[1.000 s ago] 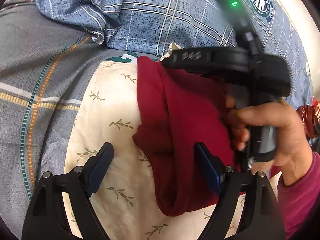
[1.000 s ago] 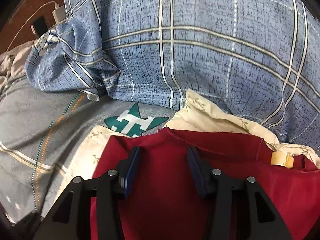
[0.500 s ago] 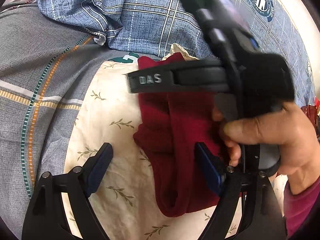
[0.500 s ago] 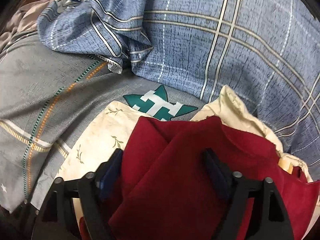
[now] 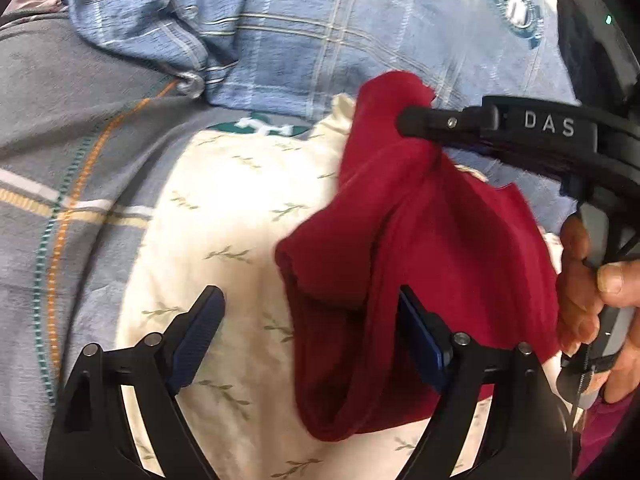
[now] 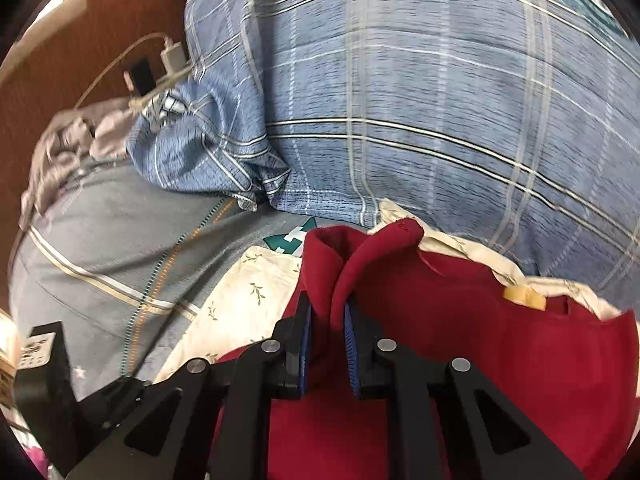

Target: Fold small clothes

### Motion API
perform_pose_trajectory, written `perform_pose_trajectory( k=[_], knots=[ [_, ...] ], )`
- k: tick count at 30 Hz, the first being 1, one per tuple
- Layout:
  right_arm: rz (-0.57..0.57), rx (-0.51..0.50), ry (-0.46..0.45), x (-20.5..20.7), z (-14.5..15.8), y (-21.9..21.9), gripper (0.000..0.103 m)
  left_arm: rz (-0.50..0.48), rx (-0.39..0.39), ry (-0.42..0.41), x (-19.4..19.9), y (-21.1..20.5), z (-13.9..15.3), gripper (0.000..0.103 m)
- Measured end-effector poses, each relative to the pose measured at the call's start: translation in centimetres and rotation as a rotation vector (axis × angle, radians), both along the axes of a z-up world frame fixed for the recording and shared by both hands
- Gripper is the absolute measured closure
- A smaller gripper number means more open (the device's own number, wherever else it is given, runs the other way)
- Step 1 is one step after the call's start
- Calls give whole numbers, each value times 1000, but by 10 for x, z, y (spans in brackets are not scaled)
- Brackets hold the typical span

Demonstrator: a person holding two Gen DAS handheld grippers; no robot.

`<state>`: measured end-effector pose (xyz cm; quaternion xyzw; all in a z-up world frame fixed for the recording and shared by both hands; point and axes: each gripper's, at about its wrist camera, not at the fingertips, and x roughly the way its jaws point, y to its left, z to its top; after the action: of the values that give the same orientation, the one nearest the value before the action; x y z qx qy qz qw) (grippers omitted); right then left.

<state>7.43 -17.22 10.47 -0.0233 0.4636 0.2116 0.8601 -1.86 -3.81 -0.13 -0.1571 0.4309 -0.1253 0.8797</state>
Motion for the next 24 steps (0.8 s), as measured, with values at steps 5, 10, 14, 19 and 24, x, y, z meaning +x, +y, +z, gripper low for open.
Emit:
perform_pose_trajectory(
  k=[5,10,14,19,24],
  knots=[
    [-21,48,34,6,-1,-14,89,-126,-41,-31,-6,-15,9,74],
    [-20,37,61,11,-4,-11,79,-136,-112,-45,-7,-8,15,86],
    [-28,85,128,24,-8,0,23,-154,-91,-70,-12,-11,20,86],
    [17,2,179,36,-25,37,23,-167,-88,-79,-13,-14,21,86],
    [46,-146,129,28,-41,54,71,-148,-67,-54,-10,-14,18,85]
  ],
)
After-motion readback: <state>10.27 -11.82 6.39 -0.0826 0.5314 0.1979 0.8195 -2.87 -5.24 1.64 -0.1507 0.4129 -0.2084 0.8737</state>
